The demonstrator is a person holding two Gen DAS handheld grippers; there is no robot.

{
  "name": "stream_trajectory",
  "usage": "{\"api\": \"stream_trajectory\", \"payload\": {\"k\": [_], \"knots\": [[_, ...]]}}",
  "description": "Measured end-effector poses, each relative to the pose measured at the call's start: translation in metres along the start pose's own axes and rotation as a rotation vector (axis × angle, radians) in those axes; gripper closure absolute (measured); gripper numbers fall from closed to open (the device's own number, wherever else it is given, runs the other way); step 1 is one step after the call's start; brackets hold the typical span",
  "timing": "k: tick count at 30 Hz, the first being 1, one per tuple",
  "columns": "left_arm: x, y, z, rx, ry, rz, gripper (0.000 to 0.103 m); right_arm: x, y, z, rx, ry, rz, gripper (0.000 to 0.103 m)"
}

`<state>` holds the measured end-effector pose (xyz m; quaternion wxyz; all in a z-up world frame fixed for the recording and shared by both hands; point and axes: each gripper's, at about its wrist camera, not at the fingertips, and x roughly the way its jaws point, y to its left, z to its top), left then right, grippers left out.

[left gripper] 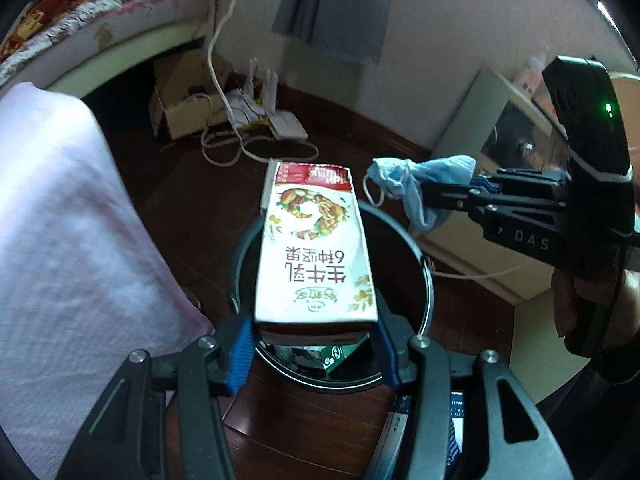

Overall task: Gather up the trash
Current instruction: 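Carry the milk carton and blue mask over the bin and open both grippers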

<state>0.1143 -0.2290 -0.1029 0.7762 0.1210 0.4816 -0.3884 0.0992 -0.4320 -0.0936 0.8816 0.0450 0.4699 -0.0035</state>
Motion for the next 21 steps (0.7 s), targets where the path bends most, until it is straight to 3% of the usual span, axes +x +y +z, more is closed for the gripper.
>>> {"api": "stream_trajectory", "payload": {"k": [15,17,18,20,21], "knots": [[0.034,0.004,-0.010,-0.031,0.082,-0.028,0.049,0.049,-0.004,-0.019,-0.026,0.128,0.047,0.091],[0.038,0.006,-0.010,-0.035,0.096,0.003,0.046,0.054,-0.002,-0.021,-0.033,0.145,0.051,0.091],[0.038,0.009,-0.010,-0.046,0.097,0.020,0.031,0.059,-0.001,-0.021,-0.053,0.166,0.027,0.087],[0.034,0.019,-0.013,-0.094,0.087,0.030,0.017,0.068,-0.004,-0.024,-0.064,0.199,-0.048,0.042],[0.031,0.024,-0.014,-0.113,0.083,0.049,0.017,0.069,-0.008,-0.027,-0.051,0.189,-0.065,0.018]]}}
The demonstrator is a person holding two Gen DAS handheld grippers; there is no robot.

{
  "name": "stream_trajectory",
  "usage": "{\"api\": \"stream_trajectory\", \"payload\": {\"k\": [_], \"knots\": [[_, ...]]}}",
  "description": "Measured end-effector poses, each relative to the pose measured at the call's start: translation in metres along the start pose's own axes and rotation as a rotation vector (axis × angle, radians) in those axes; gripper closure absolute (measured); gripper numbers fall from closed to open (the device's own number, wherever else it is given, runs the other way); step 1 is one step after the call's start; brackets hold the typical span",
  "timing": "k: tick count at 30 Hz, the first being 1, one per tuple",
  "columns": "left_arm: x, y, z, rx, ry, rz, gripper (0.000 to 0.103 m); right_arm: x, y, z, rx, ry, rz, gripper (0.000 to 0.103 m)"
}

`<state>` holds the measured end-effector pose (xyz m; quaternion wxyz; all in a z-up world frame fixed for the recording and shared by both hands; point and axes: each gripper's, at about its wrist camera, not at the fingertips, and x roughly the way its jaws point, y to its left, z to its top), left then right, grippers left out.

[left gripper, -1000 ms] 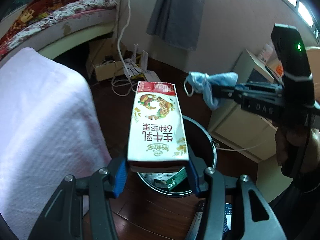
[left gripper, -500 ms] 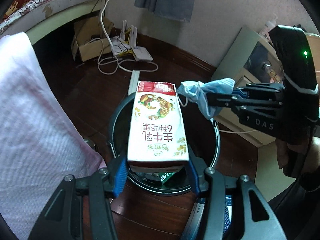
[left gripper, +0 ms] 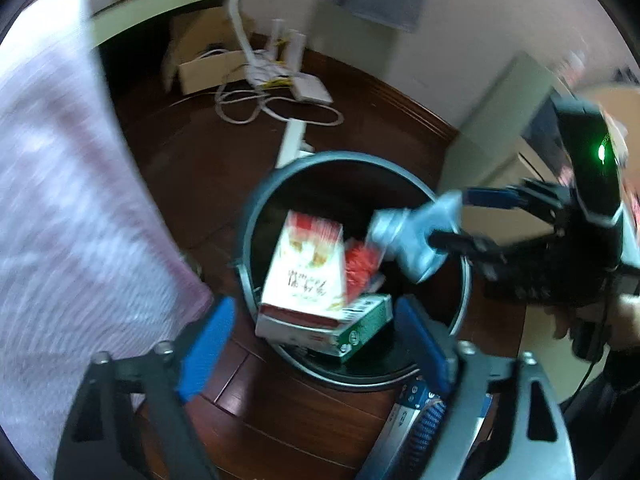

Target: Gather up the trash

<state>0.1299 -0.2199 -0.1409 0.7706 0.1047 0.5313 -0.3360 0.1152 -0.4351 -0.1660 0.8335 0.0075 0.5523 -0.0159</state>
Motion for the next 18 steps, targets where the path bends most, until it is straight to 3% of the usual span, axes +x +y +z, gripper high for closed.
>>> {"api": "stream_trajectory", "payload": {"k": [2,3,4,18], "knots": [[-0.002,0.006,-0.003,-0.011,-0.008,0.042,0.015,0.003,-0.004,-0.001,0.012,0.015,-0.009,0.015],[-0.003,0.007,-0.004,-0.015,-0.011,0.062,0.009,0.005,-0.004,-0.001,0.011,0.027,-0.015,0.004],[-0.003,0.009,-0.005,-0.016,-0.014,0.083,0.007,0.006,-0.003,-0.002,0.006,0.028,-0.030,0.000],[-0.031,0.016,-0.008,-0.039,-0.079,0.168,0.004,-0.019,0.029,0.012,-0.042,-0.035,-0.025,0.000]]}}
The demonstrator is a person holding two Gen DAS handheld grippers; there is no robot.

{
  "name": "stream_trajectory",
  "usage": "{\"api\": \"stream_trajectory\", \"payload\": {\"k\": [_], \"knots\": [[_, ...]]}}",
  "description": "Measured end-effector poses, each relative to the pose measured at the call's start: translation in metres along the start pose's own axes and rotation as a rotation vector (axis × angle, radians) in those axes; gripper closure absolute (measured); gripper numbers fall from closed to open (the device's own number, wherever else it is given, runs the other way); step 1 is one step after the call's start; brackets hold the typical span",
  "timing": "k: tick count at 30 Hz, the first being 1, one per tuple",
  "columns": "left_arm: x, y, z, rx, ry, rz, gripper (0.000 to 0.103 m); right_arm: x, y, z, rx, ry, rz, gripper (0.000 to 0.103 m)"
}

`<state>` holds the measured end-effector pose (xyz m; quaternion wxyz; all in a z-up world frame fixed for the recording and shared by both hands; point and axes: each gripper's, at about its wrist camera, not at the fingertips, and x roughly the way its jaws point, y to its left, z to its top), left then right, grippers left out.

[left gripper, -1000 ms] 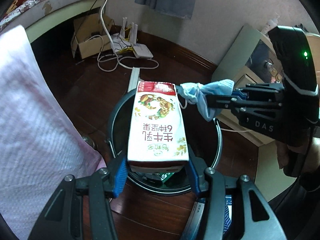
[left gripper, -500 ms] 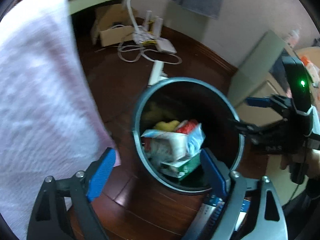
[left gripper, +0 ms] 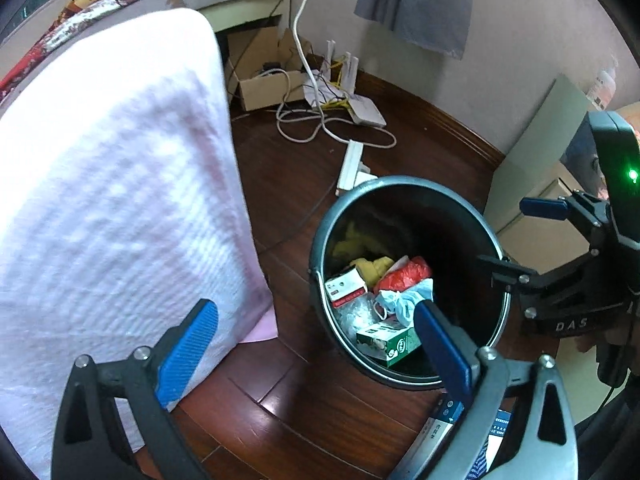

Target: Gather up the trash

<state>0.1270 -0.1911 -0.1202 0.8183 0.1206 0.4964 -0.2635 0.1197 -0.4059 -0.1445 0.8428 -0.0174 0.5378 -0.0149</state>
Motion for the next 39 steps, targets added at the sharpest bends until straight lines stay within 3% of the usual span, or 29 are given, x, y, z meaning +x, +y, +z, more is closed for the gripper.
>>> {"api": "stream_trajectory", "payload": {"k": [11,21,26,34,39], "knots": [[-0.042,0.012,0.002,-0.023,-0.071,0.039,0.004,-0.041,0.028,0.014,-0.052,-0.073,0.010,0.000],[-0.109,0.021,-0.007,-0.010,-0.136,0.141,0.004,-0.126,0.054,0.014,0.019,-0.172,-0.003,0.000],[-0.147,0.021,-0.021,-0.029,-0.174,0.156,0.004,-0.170,0.069,0.009,0.042,-0.217,0.005,0.000],[-0.193,0.023,-0.039,-0.040,-0.233,0.232,0.004,-0.226,0.098,-0.002,-0.010,-0.278,0.020,0.000],[-0.222,0.032,-0.050,-0.099,-0.267,0.228,0.004,-0.253,0.113,-0.006,-0.039,-0.315,0.035,0.000]]}}
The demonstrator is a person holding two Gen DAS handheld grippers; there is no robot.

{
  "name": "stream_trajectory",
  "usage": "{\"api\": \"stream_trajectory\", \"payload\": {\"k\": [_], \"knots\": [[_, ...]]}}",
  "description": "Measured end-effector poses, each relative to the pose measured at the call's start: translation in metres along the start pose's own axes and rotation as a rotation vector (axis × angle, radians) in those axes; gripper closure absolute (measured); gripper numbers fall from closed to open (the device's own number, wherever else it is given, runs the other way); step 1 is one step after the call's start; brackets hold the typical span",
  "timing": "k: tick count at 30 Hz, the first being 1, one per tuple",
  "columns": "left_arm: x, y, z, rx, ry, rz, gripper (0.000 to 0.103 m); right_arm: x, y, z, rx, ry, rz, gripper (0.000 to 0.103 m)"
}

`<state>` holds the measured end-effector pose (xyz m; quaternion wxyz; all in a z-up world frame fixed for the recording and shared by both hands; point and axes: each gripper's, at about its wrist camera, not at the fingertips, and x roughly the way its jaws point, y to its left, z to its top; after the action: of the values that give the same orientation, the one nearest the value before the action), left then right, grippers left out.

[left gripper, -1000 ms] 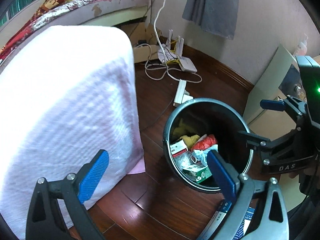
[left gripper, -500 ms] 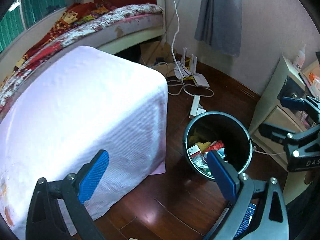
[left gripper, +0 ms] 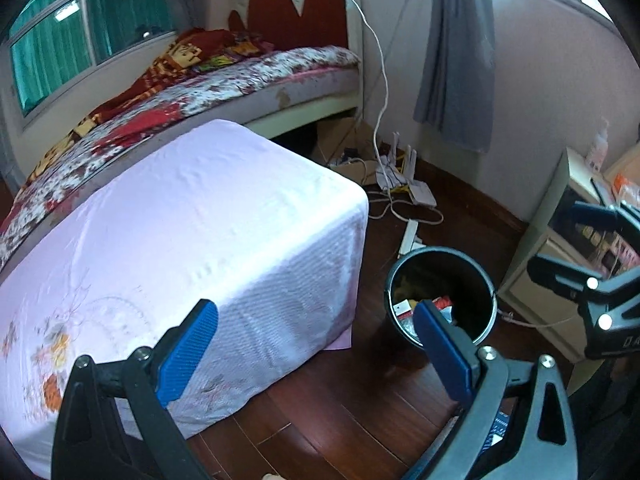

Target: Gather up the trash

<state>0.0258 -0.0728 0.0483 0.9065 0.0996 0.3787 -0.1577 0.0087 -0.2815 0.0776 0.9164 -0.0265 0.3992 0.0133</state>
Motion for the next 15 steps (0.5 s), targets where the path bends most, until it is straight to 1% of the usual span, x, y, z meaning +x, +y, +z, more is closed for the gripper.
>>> {"api": "stream_trajectory", "payload": {"k": [2,7,15], "knots": [[-0.010,0.002,-0.001,-0.016,-0.017,-0.008,0.004,-0.009,0.007,0.001,-0.012,-0.011,0.005,0.000],[-0.039,0.007,-0.008,-0.028,-0.072,0.004,0.004,-0.035,0.024,-0.001,-0.040,-0.044,0.003,0.000],[-0.066,0.014,-0.016,-0.069,-0.118,-0.003,0.003,-0.069,0.035,-0.008,-0.059,-0.087,-0.018,0.000]]}}
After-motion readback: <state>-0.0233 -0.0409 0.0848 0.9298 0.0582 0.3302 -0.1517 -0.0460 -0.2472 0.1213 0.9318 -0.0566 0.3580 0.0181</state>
